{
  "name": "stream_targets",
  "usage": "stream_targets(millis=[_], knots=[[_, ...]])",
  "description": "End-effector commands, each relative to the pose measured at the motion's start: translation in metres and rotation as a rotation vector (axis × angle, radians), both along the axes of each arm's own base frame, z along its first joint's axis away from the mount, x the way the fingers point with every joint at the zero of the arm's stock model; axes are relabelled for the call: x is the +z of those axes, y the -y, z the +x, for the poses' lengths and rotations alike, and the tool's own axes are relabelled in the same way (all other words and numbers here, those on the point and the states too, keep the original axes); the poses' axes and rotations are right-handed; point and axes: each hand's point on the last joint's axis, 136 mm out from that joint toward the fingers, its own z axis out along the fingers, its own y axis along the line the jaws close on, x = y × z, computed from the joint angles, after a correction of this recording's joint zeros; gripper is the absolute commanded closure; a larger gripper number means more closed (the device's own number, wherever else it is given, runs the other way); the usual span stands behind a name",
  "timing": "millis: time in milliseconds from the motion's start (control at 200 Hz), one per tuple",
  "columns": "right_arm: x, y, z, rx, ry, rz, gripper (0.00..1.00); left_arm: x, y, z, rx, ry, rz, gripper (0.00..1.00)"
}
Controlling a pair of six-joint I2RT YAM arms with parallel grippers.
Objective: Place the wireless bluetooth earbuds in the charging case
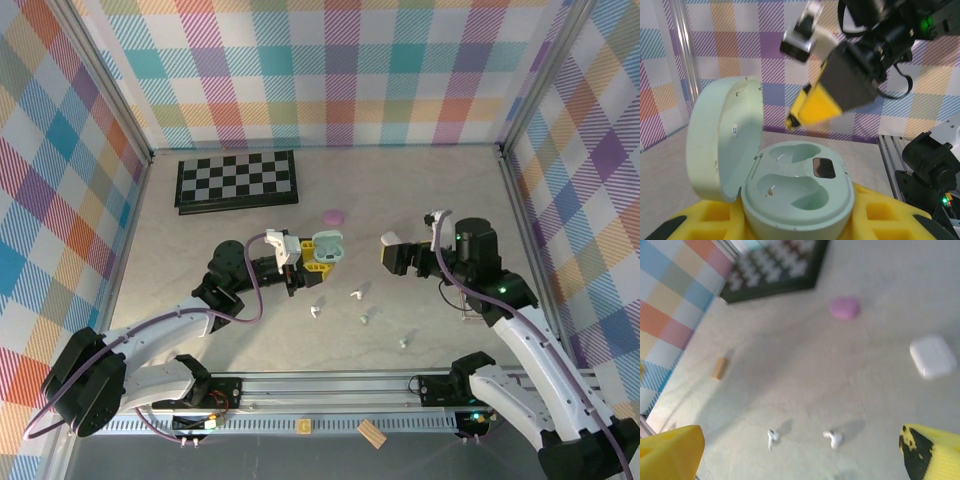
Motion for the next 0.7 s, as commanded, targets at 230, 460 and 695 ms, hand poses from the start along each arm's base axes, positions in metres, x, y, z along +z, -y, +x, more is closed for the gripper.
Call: stream_targets(millis=[230, 460, 695], knots=[[-0.126, 0.019, -0.061, -0.222, -0.621, 0.019, 0.10, 0.002, -0.002, 0.002, 0.005, 0.027, 0.002, 0.66], [-0.167, 0.027, -0.103, -0.242, -0.796, -0.009, 0.19, 0.004, -0.001, 0.002, -0.006, 0.028, 0.001, 0.66], [-0.183, 0.025, -0.120, -0.268, -0.867, -0.031, 0.34, 0.003, 0.001, 0.003, -0.010, 0.026, -0.001, 0.66]])
